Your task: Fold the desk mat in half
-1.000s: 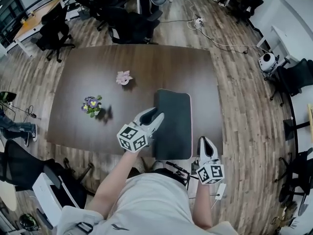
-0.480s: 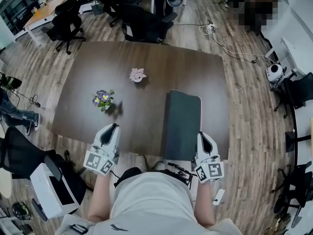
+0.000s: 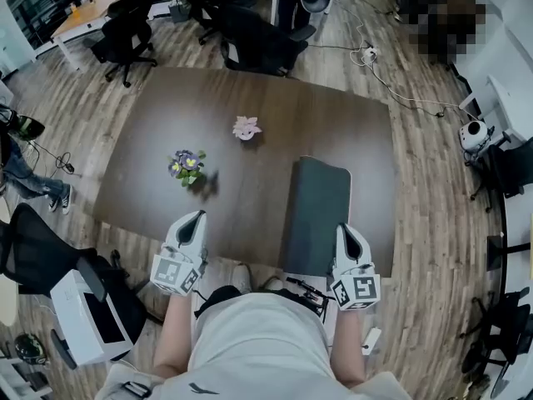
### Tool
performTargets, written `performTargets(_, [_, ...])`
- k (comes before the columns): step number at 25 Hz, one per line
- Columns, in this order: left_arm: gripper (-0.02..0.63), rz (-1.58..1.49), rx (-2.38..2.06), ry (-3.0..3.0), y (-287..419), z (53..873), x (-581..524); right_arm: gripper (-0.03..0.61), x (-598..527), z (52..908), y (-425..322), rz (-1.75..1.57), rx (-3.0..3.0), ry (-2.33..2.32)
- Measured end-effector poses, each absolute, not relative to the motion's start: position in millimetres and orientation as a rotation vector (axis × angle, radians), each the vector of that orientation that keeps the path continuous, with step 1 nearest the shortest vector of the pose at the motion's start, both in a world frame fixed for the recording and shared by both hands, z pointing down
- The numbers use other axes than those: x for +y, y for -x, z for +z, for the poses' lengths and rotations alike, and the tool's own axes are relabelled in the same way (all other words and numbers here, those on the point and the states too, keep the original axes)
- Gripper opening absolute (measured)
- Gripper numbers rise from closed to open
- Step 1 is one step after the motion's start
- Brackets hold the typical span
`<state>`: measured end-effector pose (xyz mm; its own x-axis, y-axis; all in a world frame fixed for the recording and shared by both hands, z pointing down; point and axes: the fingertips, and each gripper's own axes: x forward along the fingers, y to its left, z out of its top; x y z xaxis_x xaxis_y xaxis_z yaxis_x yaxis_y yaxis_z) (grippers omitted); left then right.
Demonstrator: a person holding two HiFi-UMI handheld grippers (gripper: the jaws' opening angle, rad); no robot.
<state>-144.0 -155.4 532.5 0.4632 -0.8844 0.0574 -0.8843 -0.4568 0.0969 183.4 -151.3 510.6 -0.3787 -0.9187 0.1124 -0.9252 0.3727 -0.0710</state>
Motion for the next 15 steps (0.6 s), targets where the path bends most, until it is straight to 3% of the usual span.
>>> performTargets(15, [0.006, 0.082, -1.557, -2.689, 117, 523, -165, -0.003, -159, 507, -196, 0.18, -2.55, -1.775])
